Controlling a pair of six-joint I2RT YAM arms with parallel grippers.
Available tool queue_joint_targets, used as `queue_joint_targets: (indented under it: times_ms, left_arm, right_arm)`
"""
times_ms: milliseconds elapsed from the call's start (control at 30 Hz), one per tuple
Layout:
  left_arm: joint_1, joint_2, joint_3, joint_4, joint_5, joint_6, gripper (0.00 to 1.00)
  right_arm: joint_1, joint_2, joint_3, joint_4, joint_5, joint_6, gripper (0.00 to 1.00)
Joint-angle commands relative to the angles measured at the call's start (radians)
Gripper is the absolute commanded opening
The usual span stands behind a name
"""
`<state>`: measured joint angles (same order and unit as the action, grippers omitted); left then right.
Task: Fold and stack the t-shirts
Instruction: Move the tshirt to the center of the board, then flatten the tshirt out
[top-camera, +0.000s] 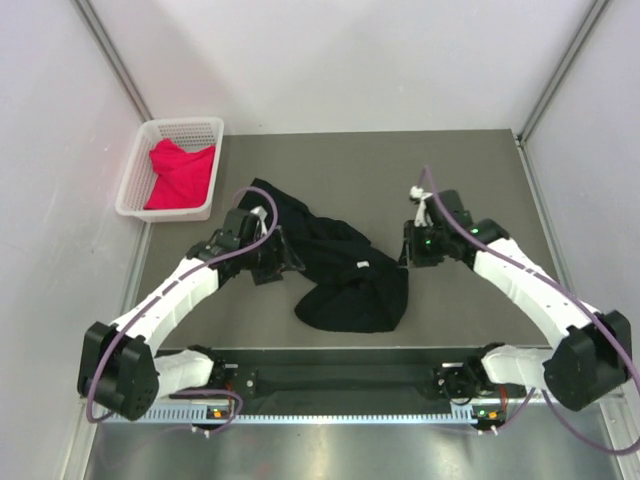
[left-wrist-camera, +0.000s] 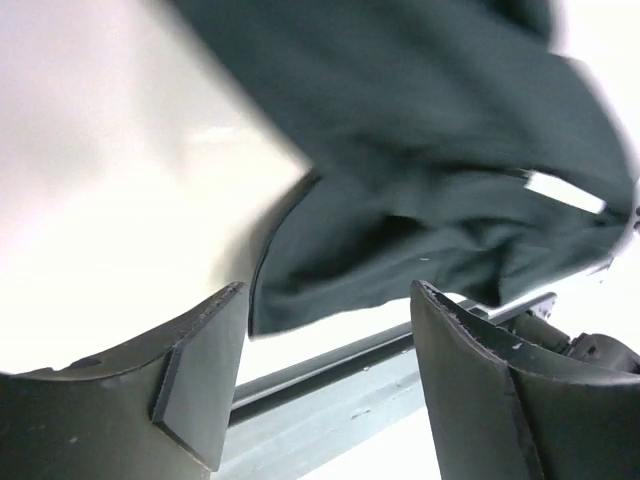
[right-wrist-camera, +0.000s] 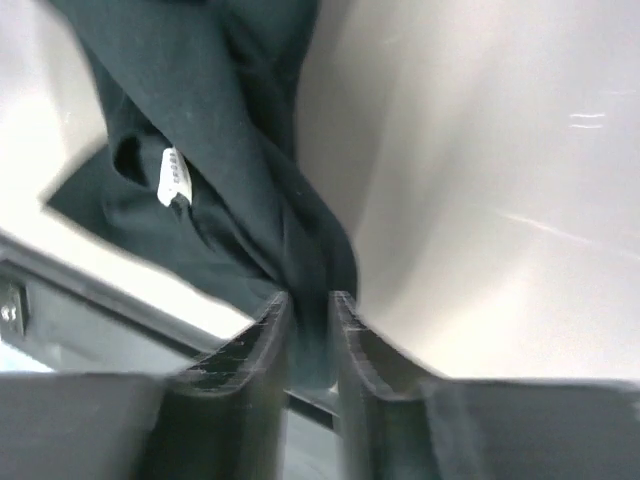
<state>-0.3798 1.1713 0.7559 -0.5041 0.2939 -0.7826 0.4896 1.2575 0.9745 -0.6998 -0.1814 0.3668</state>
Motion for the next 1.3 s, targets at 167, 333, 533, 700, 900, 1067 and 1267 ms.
queue_joint_targets:
  times_ms: [167, 333, 533, 700, 900, 1067, 1267]
  left_arm:
    - [-0.050, 0.142, 0.187, 0.042, 0.014, 0.065, 0.70]
    - [-0.067, 0.151, 0.211, 0.024, -0.095, 0.017, 0.64]
    - [-0.065, -0.066, 0.195, -0.034, -0.412, -0.060, 0.60]
    - [-0.060, -0.159, 0.180, -0.069, -0.512, -0.038, 0.59]
    - [-0.057, -0.160, 0.148, -0.125, -0.472, -0.044, 0.59]
    - [-0.056, -0.182, 0.128, -0.154, -0.458, -0.024, 0.59]
    - [-0.054, -0.232, 0.138, -0.186, -0.486, -0.003, 0.60]
  right_arm:
    - [-0.241, 0.006, 0.050, -0.087, -0.146, -0.045, 0.56]
    - [-0.074, 0.000, 0.010, 0.106, -0.291, 0.075, 0.66]
    - [0.159, 0.187, 0.076, 0.299, -0.336, 0.236, 0.54]
    - [0.260, 0.379, 0.162, 0.321, -0.296, 0.267, 0.33]
    - [0.280, 0.482, 0.204, 0.296, -0.162, 0.274, 0.45]
    - [0.285, 0.569, 0.216, 0.336, -0.138, 0.279, 0.48]
    - [0.291, 0.640, 0.277, 0.341, -0.112, 0.290, 0.38]
